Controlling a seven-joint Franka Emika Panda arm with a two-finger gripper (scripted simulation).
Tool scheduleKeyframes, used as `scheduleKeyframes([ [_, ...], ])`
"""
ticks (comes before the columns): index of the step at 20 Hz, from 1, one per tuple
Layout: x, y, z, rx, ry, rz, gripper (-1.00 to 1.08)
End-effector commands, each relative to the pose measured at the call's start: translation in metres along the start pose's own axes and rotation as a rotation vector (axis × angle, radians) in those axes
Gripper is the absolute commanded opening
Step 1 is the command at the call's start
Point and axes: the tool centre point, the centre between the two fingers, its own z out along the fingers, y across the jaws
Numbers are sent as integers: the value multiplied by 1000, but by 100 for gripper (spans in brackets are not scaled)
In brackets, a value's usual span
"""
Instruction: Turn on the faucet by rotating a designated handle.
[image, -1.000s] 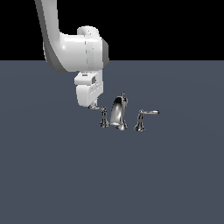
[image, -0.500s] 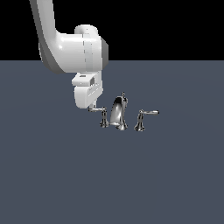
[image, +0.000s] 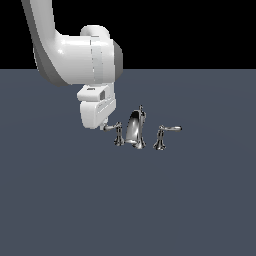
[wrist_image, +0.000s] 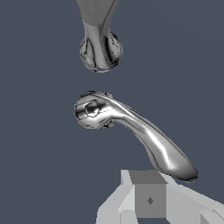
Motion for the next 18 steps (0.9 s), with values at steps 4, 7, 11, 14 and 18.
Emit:
scheduleKeyframes([
  [4, 1, 10, 0, -5, 1, -3, -100],
  [7, 12, 15, 0, -5, 1, -3, -100],
  [11, 27, 22, 0, -6, 3, -2, -100],
  [14, 38, 27, -1, -7, 3, -1, -100],
  [18, 49, 32, -1, -7, 4, -1, -100],
])
